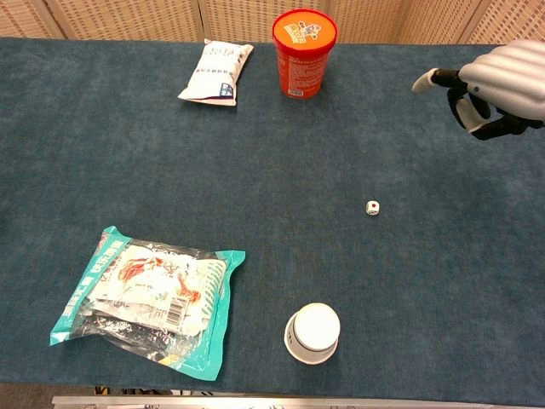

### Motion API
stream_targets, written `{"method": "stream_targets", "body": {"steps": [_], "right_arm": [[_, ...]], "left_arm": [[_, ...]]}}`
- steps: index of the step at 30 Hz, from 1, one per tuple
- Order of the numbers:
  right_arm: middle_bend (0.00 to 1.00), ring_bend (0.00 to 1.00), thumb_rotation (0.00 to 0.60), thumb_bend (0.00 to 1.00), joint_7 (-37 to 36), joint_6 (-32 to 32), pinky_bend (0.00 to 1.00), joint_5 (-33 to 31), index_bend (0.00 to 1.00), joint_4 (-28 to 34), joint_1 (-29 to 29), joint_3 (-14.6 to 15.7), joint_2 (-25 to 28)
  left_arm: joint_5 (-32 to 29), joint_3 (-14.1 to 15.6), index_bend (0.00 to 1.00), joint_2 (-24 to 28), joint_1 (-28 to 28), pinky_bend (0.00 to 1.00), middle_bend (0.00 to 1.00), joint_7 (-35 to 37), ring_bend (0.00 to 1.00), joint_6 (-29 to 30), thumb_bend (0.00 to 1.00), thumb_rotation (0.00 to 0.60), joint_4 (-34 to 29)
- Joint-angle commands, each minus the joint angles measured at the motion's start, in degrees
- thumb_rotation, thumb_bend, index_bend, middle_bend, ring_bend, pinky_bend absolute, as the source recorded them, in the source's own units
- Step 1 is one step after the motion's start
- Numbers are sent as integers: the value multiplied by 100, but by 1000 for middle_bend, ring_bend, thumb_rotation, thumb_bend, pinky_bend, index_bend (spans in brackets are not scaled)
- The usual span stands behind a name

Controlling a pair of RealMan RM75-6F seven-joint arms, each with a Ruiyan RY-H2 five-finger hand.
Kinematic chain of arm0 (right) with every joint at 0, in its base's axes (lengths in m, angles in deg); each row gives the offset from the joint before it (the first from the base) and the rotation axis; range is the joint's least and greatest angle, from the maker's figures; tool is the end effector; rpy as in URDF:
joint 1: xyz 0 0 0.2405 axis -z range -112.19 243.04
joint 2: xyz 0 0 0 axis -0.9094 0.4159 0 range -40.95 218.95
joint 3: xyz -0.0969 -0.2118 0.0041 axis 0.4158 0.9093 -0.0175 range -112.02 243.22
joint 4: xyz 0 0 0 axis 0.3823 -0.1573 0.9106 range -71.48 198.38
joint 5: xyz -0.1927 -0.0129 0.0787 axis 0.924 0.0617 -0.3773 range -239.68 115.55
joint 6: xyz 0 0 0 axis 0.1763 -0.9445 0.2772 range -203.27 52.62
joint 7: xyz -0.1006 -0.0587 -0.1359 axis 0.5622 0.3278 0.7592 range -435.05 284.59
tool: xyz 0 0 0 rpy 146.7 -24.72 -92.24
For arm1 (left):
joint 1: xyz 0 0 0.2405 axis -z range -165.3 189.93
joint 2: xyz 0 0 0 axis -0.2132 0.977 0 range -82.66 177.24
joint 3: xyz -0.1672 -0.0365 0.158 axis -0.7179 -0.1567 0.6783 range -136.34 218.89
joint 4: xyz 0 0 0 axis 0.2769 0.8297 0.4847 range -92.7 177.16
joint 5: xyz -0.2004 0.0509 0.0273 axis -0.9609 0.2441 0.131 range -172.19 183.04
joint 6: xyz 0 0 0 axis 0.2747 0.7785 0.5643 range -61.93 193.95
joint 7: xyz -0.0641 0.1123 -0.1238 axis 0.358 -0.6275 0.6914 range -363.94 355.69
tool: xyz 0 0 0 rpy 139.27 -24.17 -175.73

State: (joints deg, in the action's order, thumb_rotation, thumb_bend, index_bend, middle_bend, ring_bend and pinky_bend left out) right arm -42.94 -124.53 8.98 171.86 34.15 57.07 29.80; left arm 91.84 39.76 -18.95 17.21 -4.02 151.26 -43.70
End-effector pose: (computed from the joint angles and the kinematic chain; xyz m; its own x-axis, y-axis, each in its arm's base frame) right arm -0.1669 -0.3056 0.0707 0.7338 -0.2362 0.6370 -0.6635 -0.4508 0.5971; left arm -0.3085 0.2109 0.1464 0.4630 0.0168 0.8862 0.8864 -0.0113 -0.4629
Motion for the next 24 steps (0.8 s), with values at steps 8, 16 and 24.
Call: {"method": "stream_targets", "body": {"steps": [8,16,24], "right_arm": [[702,745,600,910,353,1209,917,-875,223,-248,-1083,153,-257],[784,805,600,1000,355,1690,962,-1335,263,-366,-1728,381,-388],[882,876,600,1000,380,1903,998,-1692,292,-344,-2271,697,-458]], "left_arm": [[-20,32,455,17,-49,438,529,-10,351,9,458,600,20],[-29,46,455,20,-115,438,529,25,352,74,458,600,46],[-50,57,455,12,-154,454,529,67,352,78,458,600,84]]}}
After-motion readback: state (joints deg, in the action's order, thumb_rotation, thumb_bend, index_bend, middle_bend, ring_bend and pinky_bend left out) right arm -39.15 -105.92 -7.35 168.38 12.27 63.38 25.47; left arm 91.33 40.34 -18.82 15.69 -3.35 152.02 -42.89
